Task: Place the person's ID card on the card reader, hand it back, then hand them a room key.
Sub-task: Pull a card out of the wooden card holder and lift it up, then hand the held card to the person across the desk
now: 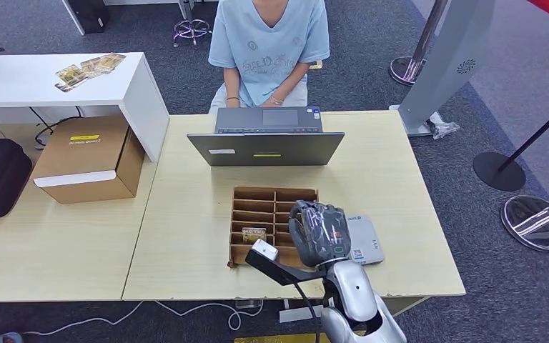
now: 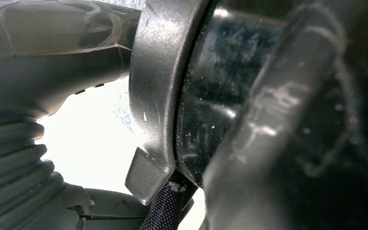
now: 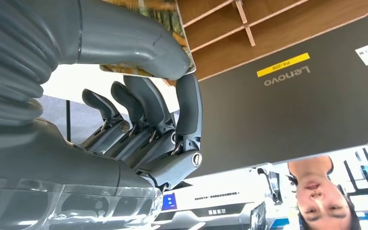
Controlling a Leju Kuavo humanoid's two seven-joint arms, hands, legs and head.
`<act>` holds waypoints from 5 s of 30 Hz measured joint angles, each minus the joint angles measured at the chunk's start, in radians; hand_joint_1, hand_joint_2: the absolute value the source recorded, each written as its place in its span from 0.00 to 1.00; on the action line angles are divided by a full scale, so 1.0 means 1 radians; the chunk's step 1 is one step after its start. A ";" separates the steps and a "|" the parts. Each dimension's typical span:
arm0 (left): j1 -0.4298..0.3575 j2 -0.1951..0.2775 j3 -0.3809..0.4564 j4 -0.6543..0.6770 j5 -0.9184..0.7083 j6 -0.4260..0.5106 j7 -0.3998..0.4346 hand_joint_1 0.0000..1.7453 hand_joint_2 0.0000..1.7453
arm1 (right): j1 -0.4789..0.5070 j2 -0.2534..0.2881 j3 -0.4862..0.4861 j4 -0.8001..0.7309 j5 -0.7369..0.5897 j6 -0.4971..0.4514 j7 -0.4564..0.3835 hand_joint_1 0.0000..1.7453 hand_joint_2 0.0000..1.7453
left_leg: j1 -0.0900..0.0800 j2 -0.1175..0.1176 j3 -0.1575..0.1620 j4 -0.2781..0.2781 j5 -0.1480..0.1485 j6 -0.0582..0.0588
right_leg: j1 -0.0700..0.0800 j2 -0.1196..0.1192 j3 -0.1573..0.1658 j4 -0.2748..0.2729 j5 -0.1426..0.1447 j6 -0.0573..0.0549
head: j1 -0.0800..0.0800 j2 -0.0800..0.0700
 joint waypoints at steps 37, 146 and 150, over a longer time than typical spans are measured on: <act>0.036 -0.002 0.010 0.000 0.105 0.110 0.013 0.00 1.00 | -0.031 -0.057 0.011 -0.175 -0.013 -0.155 -0.074 0.98 1.00 | -0.001 0.000 0.000 0.000 0.000 0.000 | -0.001 0.001 0.000 0.000 0.001 0.001 | 0.000 0.000; 0.161 -0.027 0.362 0.000 0.443 0.371 -0.071 0.00 1.00 | -0.996 0.079 0.068 0.858 -0.107 -0.012 -0.114 0.00 1.00 | -0.004 0.001 0.000 0.000 0.003 0.002 | -0.003 0.001 -0.001 0.001 0.004 0.002 | 0.000 0.000; 0.166 -0.029 0.376 0.000 0.459 0.377 -0.075 0.00 1.00 | -0.997 0.079 0.067 0.863 -0.106 -0.013 -0.114 0.00 1.00 | -0.004 0.001 0.000 0.000 0.003 0.002 | -0.003 0.001 -0.001 0.001 0.004 0.002 | 0.000 0.000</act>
